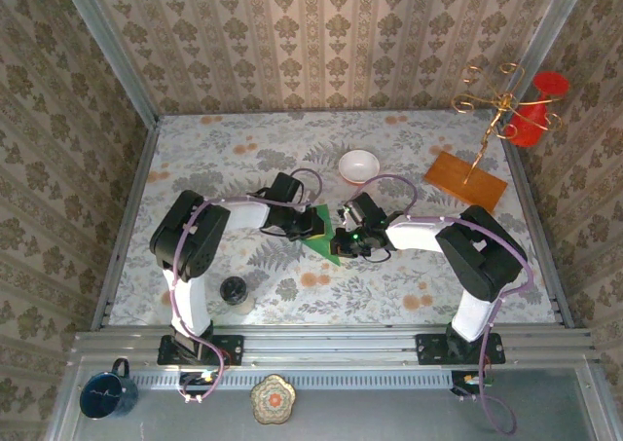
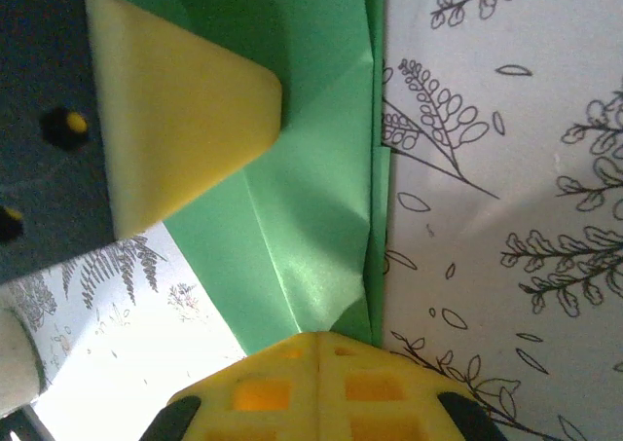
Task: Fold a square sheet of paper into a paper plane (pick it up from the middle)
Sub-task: Fourth fold the wing at the center of the table.
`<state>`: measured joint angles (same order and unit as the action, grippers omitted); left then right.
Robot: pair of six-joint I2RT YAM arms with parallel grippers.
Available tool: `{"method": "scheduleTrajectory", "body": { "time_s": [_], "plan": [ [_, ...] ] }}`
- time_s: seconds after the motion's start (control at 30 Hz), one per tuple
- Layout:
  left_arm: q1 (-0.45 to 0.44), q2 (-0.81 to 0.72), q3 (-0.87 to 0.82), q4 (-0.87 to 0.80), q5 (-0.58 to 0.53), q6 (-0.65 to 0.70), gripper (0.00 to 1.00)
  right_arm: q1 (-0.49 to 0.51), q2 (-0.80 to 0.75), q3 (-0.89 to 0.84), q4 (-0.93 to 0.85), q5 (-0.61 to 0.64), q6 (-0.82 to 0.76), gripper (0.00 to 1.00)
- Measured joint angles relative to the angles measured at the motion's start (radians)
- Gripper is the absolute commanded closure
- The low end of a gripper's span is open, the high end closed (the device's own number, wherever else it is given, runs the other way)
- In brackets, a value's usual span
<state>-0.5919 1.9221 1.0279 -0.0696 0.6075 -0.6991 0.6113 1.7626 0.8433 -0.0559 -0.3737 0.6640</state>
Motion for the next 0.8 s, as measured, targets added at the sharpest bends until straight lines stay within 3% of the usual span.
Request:
{"method": "scheduleTrajectory", "body": {
  "time_s": [0.63, 0.8],
  "plan": [
    [0.205, 0.092, 0.130, -0.099, 0.074, 0.096, 0.88, -0.016, 0.000, -0.021, 0.033, -0.030, -0.018, 0.93],
    [0.265, 0.097, 0.171, -0.138, 0.030, 0.124, 0.87, -0.018, 0.000, -0.021, 0.034, -0.034, -0.018, 0.93]
  ]
}}
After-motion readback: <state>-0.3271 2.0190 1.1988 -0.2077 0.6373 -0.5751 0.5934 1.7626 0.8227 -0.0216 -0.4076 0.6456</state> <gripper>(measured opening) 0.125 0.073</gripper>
